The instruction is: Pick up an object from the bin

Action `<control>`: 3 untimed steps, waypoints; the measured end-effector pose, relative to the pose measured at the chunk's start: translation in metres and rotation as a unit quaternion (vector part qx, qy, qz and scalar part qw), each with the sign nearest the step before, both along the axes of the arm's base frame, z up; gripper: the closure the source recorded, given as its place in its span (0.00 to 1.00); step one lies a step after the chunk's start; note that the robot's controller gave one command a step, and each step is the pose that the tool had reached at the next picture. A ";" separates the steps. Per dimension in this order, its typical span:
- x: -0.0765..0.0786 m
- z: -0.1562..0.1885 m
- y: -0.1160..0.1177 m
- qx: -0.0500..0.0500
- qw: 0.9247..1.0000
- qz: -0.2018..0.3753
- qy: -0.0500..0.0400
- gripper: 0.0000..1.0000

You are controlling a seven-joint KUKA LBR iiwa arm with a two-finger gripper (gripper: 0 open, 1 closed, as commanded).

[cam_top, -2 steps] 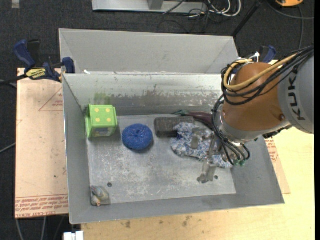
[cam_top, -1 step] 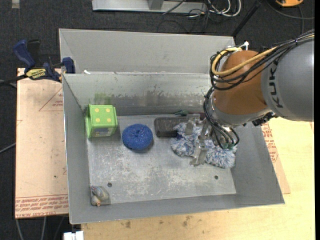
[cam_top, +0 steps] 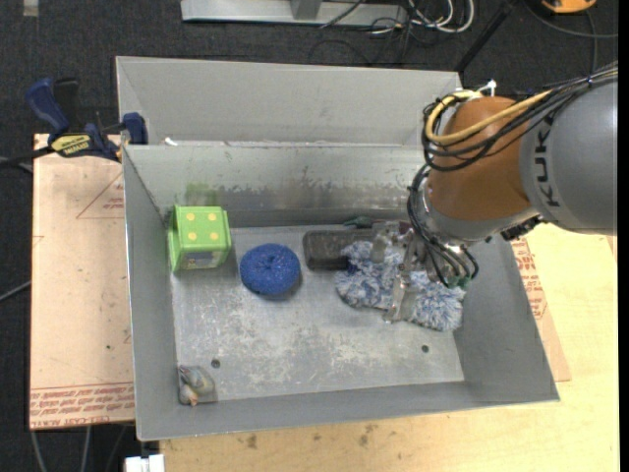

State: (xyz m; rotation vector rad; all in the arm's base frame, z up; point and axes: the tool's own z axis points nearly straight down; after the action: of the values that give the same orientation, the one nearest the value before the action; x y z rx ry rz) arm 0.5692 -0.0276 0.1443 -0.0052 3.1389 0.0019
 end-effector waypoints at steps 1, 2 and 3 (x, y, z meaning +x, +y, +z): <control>0.031 -0.071 -0.020 0.000 1.000 -0.020 -0.002 1.00; 0.031 -0.071 -0.020 0.000 1.000 -0.020 -0.002 1.00; 0.029 0.040 -0.002 0.000 1.000 -0.030 0.000 1.00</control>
Offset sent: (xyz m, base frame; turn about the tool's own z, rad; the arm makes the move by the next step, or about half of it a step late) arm 0.0000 0.0000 0.0000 0.0000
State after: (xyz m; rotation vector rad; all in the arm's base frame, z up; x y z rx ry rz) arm 0.5981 -0.0300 0.1838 0.0885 3.1375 0.0018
